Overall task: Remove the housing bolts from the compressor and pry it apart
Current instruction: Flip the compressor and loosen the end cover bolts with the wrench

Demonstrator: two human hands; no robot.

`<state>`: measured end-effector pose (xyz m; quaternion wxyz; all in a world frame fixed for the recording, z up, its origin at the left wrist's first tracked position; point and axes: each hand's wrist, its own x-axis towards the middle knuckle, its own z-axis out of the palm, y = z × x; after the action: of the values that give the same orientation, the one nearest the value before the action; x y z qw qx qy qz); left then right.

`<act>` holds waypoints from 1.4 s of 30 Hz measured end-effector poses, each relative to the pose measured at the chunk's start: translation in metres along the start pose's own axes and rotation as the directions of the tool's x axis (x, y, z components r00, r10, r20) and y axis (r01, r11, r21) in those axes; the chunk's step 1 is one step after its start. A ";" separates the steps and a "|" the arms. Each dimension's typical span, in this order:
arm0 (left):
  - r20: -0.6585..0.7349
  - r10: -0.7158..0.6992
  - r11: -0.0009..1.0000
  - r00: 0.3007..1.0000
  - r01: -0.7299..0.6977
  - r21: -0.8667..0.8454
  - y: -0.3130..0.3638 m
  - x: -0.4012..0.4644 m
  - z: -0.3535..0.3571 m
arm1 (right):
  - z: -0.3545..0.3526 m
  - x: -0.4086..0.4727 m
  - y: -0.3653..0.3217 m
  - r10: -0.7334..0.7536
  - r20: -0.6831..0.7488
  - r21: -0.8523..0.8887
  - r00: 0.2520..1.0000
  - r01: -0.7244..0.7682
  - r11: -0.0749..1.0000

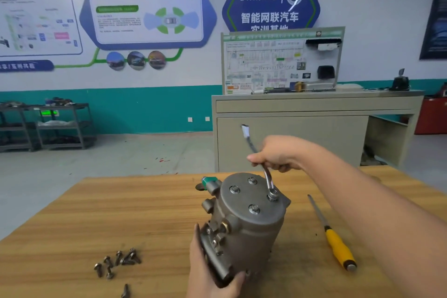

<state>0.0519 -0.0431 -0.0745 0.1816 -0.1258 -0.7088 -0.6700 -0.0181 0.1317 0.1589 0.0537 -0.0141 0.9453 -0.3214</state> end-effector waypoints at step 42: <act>0.055 -0.008 0.991 0.998 0.000 0.137 -0.016 0.008 -0.020 | 0.134 -0.119 0.039 -0.634 -0.670 -0.225 0.386 0.708 0.669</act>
<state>0.0394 -0.0643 -0.0852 0.1687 -0.1301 -0.7581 -0.6164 0.1152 0.0889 0.0407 -0.4432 -0.2686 0.7846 -0.3403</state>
